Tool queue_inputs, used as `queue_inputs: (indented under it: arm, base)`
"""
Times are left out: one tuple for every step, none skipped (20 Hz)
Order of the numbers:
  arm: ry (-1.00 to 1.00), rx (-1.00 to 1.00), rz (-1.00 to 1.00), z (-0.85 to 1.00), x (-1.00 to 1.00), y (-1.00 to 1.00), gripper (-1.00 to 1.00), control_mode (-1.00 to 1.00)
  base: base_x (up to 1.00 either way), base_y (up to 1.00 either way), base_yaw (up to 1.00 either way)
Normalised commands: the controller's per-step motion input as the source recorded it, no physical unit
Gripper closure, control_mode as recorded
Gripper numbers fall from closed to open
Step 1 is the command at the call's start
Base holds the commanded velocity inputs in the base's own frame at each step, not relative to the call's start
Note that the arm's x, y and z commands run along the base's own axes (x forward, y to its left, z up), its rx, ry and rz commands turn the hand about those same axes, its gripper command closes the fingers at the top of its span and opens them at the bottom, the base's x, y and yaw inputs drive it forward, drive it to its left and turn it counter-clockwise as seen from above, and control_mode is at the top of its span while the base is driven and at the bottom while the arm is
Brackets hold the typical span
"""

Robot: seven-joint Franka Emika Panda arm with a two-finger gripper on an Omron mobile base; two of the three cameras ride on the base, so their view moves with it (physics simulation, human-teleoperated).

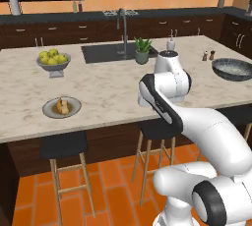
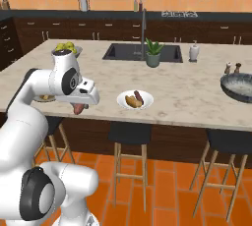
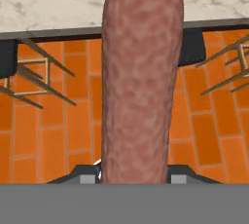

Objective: Place one bun and one sausage from the bowl on each plate.

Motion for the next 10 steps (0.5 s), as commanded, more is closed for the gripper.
queue_inputs:
  arm:
    - [0.00, 0.00, 0.00, 0.00, 0.00, 0.00, 1.00, 1.00]
    - [0.00, 0.00, 0.00, 0.00, 0.00, 0.00, 1.00, 1.00]
    - [0.00, 0.00, 0.00, 0.00, 0.00, 0.00, 1.00, 1.00]
    - [0.00, 0.00, 0.00, 0.00, 0.00, 0.00, 1.00, 1.00]
    - [0.00, 0.00, 0.00, 0.00, 0.00, 0.00, 1.00, 1.00]
    - [0.00, 0.00, 0.00, 0.00, 0.00, 0.00, 1.00, 1.00]
    - [0.00, 0.00, 0.00, 0.00, 0.00, 0.00, 1.00, 1.00]
    - [0.00, 0.00, 0.00, 0.00, 0.00, 0.00, 1.00, 1.00]
    - [0.00, 0.00, 0.00, 0.00, 0.00, 0.00, 1.00, 1.00]
    - [0.00, 0.00, 0.00, 0.00, 0.00, 0.00, 1.00, 1.00]
  base:
    - [0.60, 1.00, 0.00]
    - [0.75, 1.00, 0.00]
    - [0.80, 1.00, 0.00]
    - [0.77, 0.91, 0.00]
    - [0.75, 0.81, 0.00]
    - [0.68, 0.85, 0.00]
    - [0.60, 0.86, 0.00]
    - [0.46, 0.86, 0.00]
    - [0.42, 0.86, 0.00]
    - [0.43, 0.81, 0.00]
